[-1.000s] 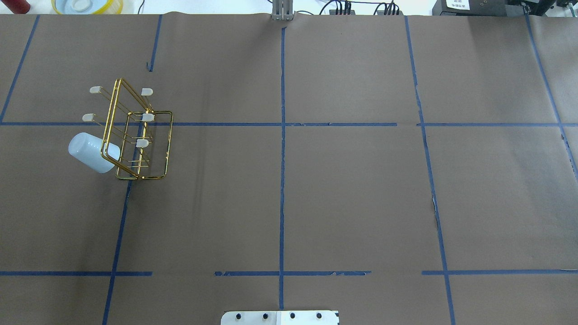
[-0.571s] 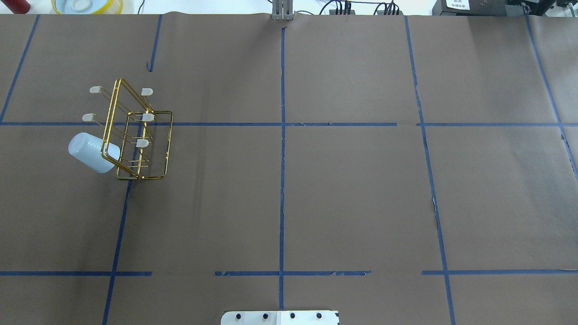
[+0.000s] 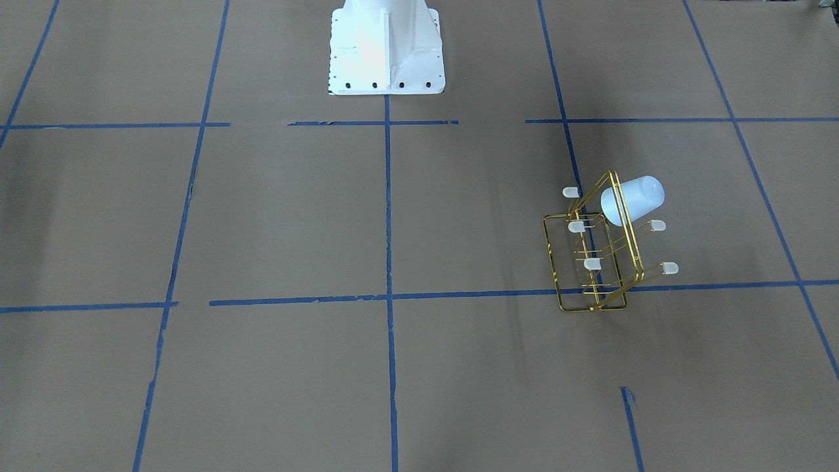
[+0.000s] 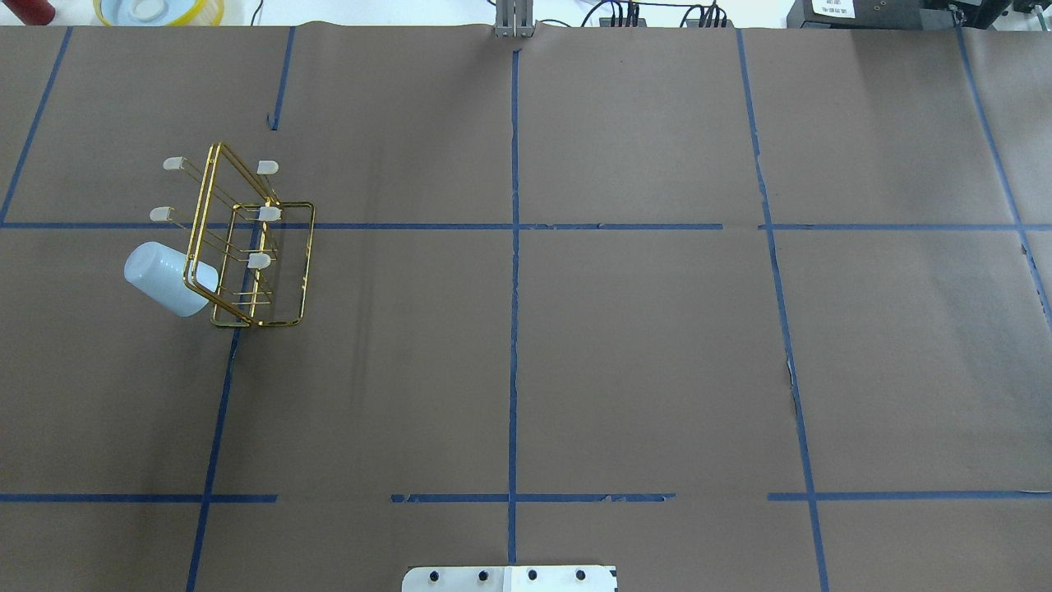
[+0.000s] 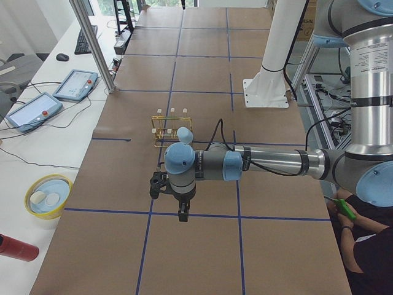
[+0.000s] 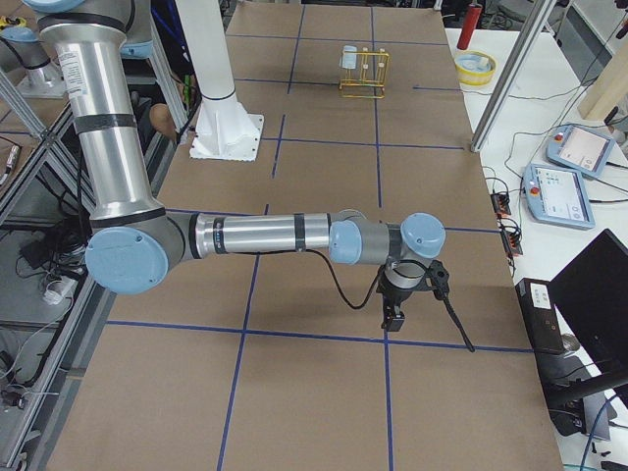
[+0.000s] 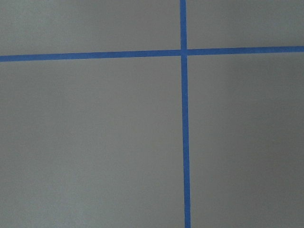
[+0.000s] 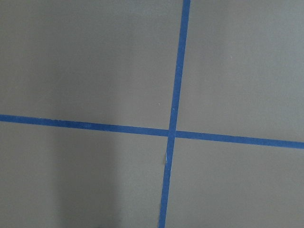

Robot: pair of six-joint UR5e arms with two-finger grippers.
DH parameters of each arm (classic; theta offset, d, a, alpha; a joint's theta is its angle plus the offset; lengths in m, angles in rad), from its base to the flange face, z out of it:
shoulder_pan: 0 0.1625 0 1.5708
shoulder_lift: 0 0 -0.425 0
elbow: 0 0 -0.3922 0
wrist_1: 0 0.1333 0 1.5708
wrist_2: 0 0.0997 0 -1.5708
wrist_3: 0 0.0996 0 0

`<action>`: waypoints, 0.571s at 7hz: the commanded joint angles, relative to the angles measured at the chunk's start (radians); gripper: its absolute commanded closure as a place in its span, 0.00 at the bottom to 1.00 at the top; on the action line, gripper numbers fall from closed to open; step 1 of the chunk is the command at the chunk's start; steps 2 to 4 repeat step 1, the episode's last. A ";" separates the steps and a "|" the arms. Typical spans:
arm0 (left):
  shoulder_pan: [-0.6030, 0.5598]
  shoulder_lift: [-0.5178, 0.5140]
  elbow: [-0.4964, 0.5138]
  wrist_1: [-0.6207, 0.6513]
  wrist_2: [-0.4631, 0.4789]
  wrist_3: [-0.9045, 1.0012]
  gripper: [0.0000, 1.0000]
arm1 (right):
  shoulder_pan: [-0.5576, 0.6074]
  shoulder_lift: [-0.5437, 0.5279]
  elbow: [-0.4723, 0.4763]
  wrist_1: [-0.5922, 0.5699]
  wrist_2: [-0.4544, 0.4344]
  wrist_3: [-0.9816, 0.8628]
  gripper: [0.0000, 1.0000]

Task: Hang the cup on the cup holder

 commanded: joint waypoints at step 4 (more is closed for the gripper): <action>0.000 0.000 0.000 -0.001 0.000 0.000 0.00 | 0.001 0.000 0.000 -0.001 0.000 0.000 0.00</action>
